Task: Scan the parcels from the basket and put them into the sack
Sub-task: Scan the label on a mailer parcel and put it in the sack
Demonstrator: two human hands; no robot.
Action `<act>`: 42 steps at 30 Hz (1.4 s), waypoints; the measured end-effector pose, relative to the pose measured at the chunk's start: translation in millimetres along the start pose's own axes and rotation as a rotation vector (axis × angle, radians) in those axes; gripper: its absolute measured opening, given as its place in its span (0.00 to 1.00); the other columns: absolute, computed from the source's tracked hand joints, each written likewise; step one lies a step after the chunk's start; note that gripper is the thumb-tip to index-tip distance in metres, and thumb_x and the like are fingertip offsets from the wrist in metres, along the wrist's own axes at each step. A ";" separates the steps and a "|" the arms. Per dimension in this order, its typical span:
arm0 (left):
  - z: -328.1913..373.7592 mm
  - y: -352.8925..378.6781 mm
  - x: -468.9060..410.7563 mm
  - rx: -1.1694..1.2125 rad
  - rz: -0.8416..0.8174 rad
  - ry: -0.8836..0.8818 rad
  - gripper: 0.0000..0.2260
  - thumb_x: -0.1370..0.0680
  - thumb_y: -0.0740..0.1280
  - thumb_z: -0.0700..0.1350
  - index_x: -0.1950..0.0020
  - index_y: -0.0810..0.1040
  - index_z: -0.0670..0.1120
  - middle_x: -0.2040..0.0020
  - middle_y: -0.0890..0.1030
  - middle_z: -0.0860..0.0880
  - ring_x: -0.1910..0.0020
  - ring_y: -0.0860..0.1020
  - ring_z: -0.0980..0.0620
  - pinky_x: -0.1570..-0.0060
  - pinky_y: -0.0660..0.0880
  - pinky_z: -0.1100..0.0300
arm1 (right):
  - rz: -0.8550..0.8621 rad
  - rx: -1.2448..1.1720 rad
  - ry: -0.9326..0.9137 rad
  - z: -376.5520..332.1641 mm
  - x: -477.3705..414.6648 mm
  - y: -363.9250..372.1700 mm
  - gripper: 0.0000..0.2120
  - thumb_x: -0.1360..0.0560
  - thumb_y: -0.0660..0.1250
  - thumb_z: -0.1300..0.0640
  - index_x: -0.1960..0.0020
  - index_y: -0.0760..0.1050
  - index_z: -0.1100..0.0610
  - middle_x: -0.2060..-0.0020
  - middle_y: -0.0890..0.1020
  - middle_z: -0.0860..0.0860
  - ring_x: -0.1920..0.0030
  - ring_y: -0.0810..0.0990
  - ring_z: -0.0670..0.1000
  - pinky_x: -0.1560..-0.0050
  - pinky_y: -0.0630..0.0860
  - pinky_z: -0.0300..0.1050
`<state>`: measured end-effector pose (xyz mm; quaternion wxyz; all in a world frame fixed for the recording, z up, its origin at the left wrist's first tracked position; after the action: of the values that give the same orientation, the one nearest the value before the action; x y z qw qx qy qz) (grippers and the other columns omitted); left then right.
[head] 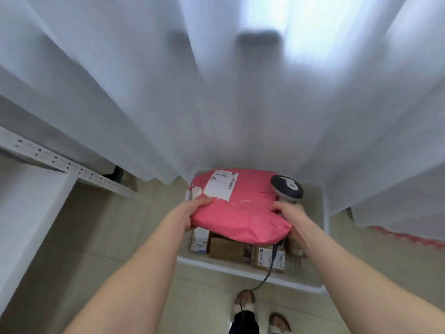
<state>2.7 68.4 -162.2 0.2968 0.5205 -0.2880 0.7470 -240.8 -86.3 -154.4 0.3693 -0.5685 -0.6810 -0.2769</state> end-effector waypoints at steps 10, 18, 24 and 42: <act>29.3 -5.0 141.2 -0.097 0.026 0.376 0.11 0.29 0.67 0.36 0.47 0.77 0.42 0.53 0.81 0.42 0.57 0.79 0.45 0.61 0.77 0.57 | -0.080 0.003 -0.126 -40.9 116.4 -27.5 0.12 0.32 0.68 0.75 0.54 0.75 0.63 0.64 0.78 0.58 0.65 0.76 0.55 0.64 0.73 0.43; 45.4 -34.8 248.5 0.167 0.139 0.712 0.32 0.27 0.72 0.46 0.26 0.64 0.46 0.36 0.76 0.43 0.42 0.78 0.43 0.40 0.75 0.47 | -0.065 -0.092 -0.320 -78.8 213.1 -50.7 0.17 0.32 0.63 0.81 0.66 0.68 0.60 0.69 0.70 0.54 0.72 0.69 0.51 0.83 0.64 0.31; 54.3 -36.7 302.9 -0.028 0.080 0.764 0.24 0.29 0.73 0.37 0.34 0.72 0.39 0.41 0.80 0.39 0.52 0.80 0.45 0.51 0.78 0.55 | -0.092 -0.029 -0.468 -108.8 269.4 -42.1 0.18 0.32 0.61 0.81 0.67 0.67 0.59 0.69 0.69 0.52 0.70 0.65 0.51 0.80 0.63 0.33; 39.5 -73.3 330.6 0.116 0.061 0.747 0.05 0.26 0.69 0.32 0.53 0.76 0.40 0.48 0.82 0.38 0.56 0.81 0.43 0.56 0.78 0.53 | -0.489 -0.040 -0.494 -113.9 396.4 48.2 0.07 0.26 0.66 0.64 0.48 0.74 0.63 0.70 0.81 0.56 0.76 0.73 0.50 0.74 0.73 0.40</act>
<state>-12.1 134.9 171.9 0.3291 0.2193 -0.1327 0.9088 -204.3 58.4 233.0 0.1046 -0.4453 -0.8605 -0.2244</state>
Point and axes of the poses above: each hand's wrist, its own x-axis away from the middle knuckle, its own y-axis out of the palm, z = x × y, the point moved 10 cm from there along -x, towards the middle knuckle
